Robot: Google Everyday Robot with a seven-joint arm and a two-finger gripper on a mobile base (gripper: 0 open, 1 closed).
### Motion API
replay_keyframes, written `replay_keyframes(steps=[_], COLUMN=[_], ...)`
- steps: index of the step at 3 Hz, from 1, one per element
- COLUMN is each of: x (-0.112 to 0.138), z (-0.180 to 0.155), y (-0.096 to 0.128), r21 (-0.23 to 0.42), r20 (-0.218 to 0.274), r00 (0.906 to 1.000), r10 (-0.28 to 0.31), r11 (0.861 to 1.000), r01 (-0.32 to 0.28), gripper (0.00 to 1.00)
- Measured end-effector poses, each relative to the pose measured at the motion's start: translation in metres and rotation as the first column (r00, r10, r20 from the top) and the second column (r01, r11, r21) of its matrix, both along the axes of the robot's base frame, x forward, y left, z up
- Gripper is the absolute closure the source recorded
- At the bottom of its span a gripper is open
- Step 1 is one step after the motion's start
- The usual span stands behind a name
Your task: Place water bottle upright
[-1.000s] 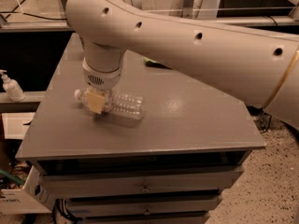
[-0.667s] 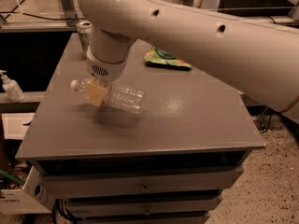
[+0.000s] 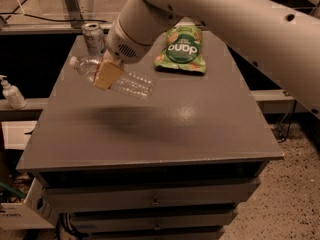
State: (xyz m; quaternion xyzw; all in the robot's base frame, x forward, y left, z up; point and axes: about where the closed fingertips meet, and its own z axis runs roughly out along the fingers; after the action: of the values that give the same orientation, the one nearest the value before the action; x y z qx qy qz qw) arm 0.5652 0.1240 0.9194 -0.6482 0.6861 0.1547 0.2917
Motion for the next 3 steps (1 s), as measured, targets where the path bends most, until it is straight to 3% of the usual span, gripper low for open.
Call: replay_keyframes(steps=[1, 2, 3], x=[0.0173, 0.025, 0.023], z=[0.0132, 0.0168, 0.0167], y=[0.0011, -0.0006, -0.0085], r21=[0.194, 0.383, 0.554], r20=[0.02, 0.031, 0.037], r00=[0.9956, 0.9863, 0.981], r10=[0.092, 0.162, 0.191], r11=[0.977, 0.909, 0.813], r01=[-0.094, -0.161, -0.179], gripper=[1.0, 1.0, 1.0])
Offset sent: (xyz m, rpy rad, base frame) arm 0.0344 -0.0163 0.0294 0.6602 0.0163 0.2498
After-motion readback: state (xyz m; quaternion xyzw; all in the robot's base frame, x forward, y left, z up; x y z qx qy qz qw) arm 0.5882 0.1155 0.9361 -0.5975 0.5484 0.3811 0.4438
